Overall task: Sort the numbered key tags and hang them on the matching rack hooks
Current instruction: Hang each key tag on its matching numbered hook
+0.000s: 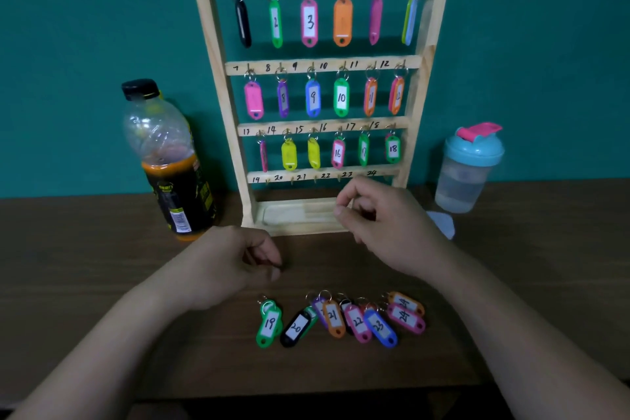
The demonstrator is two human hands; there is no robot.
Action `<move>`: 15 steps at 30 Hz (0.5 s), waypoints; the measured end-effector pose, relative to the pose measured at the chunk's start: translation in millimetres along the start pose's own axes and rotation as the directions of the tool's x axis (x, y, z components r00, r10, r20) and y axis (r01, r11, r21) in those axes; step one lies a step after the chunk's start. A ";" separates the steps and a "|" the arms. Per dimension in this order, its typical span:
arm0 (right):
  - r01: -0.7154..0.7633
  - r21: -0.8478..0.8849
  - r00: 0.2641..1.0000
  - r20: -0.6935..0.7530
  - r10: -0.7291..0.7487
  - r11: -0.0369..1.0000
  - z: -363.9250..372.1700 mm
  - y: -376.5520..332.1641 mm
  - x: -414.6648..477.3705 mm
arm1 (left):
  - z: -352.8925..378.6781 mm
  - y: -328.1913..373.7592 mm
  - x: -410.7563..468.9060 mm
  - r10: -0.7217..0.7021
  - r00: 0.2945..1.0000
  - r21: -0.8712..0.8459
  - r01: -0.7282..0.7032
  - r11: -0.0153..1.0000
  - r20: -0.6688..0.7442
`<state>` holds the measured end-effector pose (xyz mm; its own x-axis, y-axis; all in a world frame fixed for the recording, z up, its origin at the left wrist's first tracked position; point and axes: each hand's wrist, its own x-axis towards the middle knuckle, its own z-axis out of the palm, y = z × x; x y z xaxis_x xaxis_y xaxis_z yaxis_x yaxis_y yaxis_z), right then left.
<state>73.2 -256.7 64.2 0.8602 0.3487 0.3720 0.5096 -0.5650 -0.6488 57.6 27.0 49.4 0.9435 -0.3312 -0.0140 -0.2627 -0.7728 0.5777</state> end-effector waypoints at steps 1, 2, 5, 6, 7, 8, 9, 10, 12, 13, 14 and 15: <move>0.011 -0.016 0.999 0.036 -0.010 1.000 4.7 -2.5 -0.2 | -1.4 -2.1 -2.7 -0.008 1.000 0.005 0.008 1.000 0.025; 0.023 -0.028 0.998 0.066 -0.021 0.999 9.7 -4.3 -0.7 | -2.5 -4.3 -5.2 -0.016 0.999 0.016 0.015 1.000 0.050; 0.043 -0.039 0.990 0.138 -0.037 0.998 25.2 -12.7 -2.2 | -4.5 -10.2 -10.9 -0.038 0.989 0.062 0.030 0.998 0.141; 0.046 -0.048 0.984 0.172 -0.037 0.998 30.7 -16.5 -3.3 | -4.9 -11.6 -12.1 -0.042 0.985 0.074 0.030 0.997 0.169; 0.049 -0.059 0.977 0.211 -0.036 0.997 36.6 -20.2 -4.5 | -4.8 -12.8 -12.7 -0.042 0.981 0.079 0.027 0.997 0.188; 0.053 -0.070 0.968 0.247 -0.034 0.996 42.8 -23.1 -5.4 | -4.2 -13.8 -13.2 -0.040 0.980 0.076 0.026 0.997 0.195; 0.057 -0.076 0.962 0.272 -0.034 0.995 48.8 -25.5 -6.2 | -3.1 -14.6 -13.1 -0.037 0.981 0.077 0.023 0.997 0.191; 0.061 -0.083 0.958 0.286 -0.035 0.995 54.5 -26.9 -6.8 | -1.7 -15.0 -12.9 -0.031 0.983 0.085 0.016 0.996 0.180; 0.083 -0.116 0.953 0.298 -0.045 0.990 63.6 -29.6 -7.8 | 1.7 -14.6 -11.8 -0.013 0.988 0.108 -0.004 0.994 0.157; 0.104 -0.147 0.951 0.304 -0.055 0.984 67.1 -31.7 -7.9 | 3.1 -14.3 -11.1 -0.004 0.989 0.111 -0.013 0.994 0.149; 0.120 -0.179 0.949 0.311 -0.059 0.976 70.2 -33.7 -7.8 | 4.2 -14.2 -10.2 0.002 0.989 0.106 -0.018 0.994 0.147; 0.128 -0.203 0.946 0.320 -0.057 0.971 72.7 -36.1 -7.8 | 4.7 -14.5 -9.4 0.005 0.989 0.096 -0.020 0.995 0.147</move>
<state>46.9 -184.7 36.5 0.7790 0.6018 0.1763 0.6080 -0.6559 -0.4474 51.6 38.8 37.3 0.9021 -0.4113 -0.1305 -0.2996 -0.8147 0.4966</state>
